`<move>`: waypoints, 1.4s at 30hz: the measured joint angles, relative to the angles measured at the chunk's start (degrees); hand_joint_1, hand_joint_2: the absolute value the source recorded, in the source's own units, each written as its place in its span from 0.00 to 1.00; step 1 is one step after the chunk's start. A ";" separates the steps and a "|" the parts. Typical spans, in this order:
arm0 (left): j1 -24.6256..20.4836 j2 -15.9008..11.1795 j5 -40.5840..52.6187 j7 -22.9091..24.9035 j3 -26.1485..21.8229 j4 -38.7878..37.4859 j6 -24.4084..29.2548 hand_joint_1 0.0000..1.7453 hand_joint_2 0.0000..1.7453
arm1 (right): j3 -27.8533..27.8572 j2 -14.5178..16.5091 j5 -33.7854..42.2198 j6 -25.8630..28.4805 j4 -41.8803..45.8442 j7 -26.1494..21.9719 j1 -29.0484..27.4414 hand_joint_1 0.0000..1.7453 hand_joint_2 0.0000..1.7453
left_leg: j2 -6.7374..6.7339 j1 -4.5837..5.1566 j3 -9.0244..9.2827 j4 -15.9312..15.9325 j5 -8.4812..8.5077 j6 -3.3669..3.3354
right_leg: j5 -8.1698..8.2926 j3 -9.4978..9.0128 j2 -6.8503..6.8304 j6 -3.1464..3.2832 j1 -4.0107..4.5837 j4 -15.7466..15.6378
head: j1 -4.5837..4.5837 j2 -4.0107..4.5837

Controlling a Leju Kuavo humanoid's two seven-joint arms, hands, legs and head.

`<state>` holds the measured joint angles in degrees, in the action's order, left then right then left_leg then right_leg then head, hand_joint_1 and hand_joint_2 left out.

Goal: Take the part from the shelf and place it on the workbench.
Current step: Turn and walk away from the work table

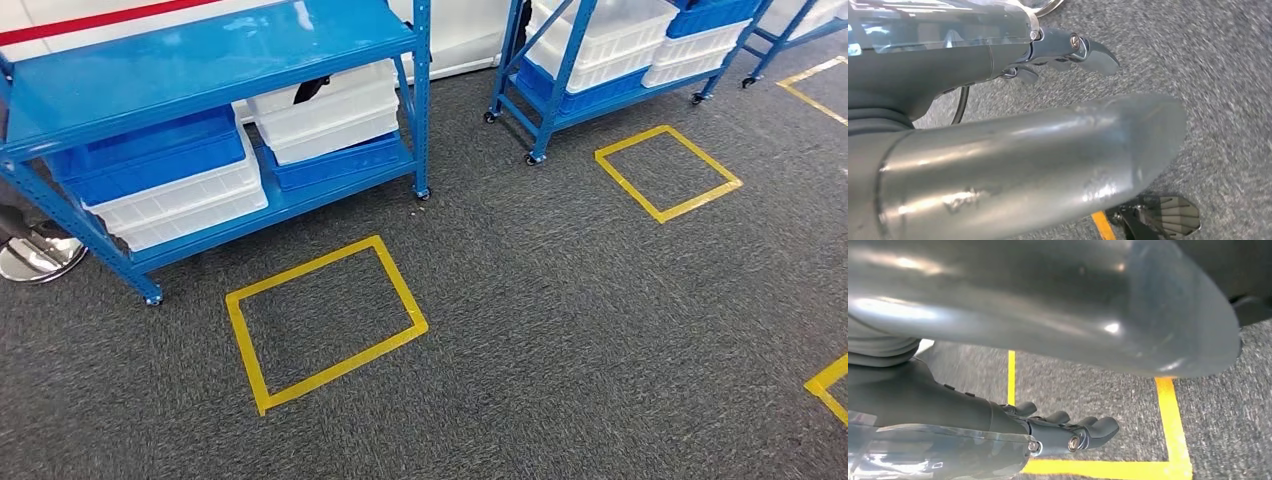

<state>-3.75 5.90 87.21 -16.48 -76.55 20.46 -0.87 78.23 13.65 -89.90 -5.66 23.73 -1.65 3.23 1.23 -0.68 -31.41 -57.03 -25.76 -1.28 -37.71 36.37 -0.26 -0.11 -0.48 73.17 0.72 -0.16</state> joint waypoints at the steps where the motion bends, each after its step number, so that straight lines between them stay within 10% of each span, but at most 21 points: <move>1: 0.03 0.00 0.00 -0.01 -0.04 0.00 0.00 0.00 0.00 | 0.00 -0.03 0.00 -0.01 -0.03 0.03 -0.01 0.00 0.00 | 0.77 0.00 -0.03 -0.04 0.03 0.02 | 0.29 0.73 0.07 -0.08 -0.11 1.09 | -0.01 -0.01; 5: 0.14 0.07 0.00 0.02 -0.15 0.00 -0.01 0.00 0.00 | 0.01 -0.20 0.00 -0.01 -0.07 0.07 -0.16 0.00 0.00 | 3.85 -0.05 -0.16 -0.77 -0.18 0.74 | 7.82 -3.82 2.69 -0.03 -0.67 -10.41 | 0.00 0.00; 9: 0.21 0.08 0.00 0.00 -0.21 0.00 -0.01 0.00 0.00 | 0.01 -0.24 0.00 -0.01 -0.10 0.13 0.03 0.00 0.00 | 5.90 -0.12 -1.00 -0.95 0.00 2.31 | 8.97 -4.99 2.96 0.89 -0.51 -13.77 | -0.06 0.01; 12: 0.29 0.15 -0.08 0.05 -0.29 0.00 -0.02 0.00 0.00 | 0.01 -0.25 0.00 -0.01 -0.12 0.18 0.03 0.00 0.00 | 2.88 -0.09 -2.57 -4.46 -2.40 2.98 | 9.36 -5.11 0.85 2.14 -0.60 -14.42 | -0.44 0.00; 16: 0.05 0.28 -0.14 0.08 -0.30 0.00 -0.03 0.00 0.00 | 0.05 -0.28 0.01 -0.07 -0.13 0.22 -0.29 0.00 0.00 | -0.64 -0.09 -7.83 -16.85 -8.25 3.34 | 9.27 -4.89 -2.42 2.65 -0.06 -14.44 | -0.85 0.01; 22: 0.34 0.28 -0.79 -0.99 -0.37 0.00 -0.60 0.00 0.00 | 0.51 -0.25 1.56 -0.93 -0.13 0.09 0.20 0.00 0.00 | -2.34 0.50 0.93 -1.22 -1.77 1.92 | 9.09 -5.24 -4.72 1.97 0.43 -14.37 | -0.81 0.00; 26: 0.60 0.39 -0.85 -1.27 -0.66 0.00 -0.98 0.00 0.00 | 0.86 -0.26 1.90 -0.87 -0.11 0.05 0.51 0.00 0.00 | -2.01 0.37 1.31 0.10 -1.22 0.80 | 8.56 -5.21 -3.88 0.67 0.27 -13.71 | -0.76 0.01; 30: 0.31 0.54 -0.85 -1.41 -0.72 0.00 -1.03 0.00 0.00 | 1.18 -0.31 1.90 -0.79 -0.10 0.05 0.22 0.00 0.00 | -1.35 0.06 1.30 0.66 -0.70 0.06 | 2.26 0.69 -0.19 -0.05 -0.07 -1.63 | -0.40 0.00; 32: 0.32 0.56 -0.85 -1.43 -0.73 0.01 -1.06 0.00 0.00 | 1.38 -0.32 1.90 -0.79 -0.10 0.05 0.13 0.00 0.00 | -0.86 0.10 1.38 0.52 -1.00 0.08 | 2.70 2.31 -0.03 -0.24 -0.21 0.92 | -0.38 0.01; 36: 0.34 0.74 -0.83 -1.50 -0.73 0.01 -1.24 0.00 0.00 | 1.57 -0.42 1.93 -0.83 -0.09 0.21 -0.13 0.00 0.00 | 0.12 0.23 2.04 -0.04 -2.12 0.93 | 9.64 -3.40 0.46 0.06 -0.40 -11.83 | -0.38 0.00; 42: 0.26 0.81 -0.84 -1.63 -0.73 0.04 -1.40 0.00 0.00 | 1.62 -0.41 1.97 -0.88 -0.07 0.28 -0.16 0.00 0.00 | -0.22 0.06 1.42 -2.73 -4.19 2.75 | 9.07 -5.26 0.32 1.93 -0.34 -14.59 | -0.77 0.00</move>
<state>-3.49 6.70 86.37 -18.11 -77.29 20.50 -2.27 79.84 13.24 -87.93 -6.54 23.67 -1.36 3.07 1.00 -0.62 -30.00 -59.75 -29.95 1.48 -28.64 31.11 0.06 1.82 -0.82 58.58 -0.05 -0.17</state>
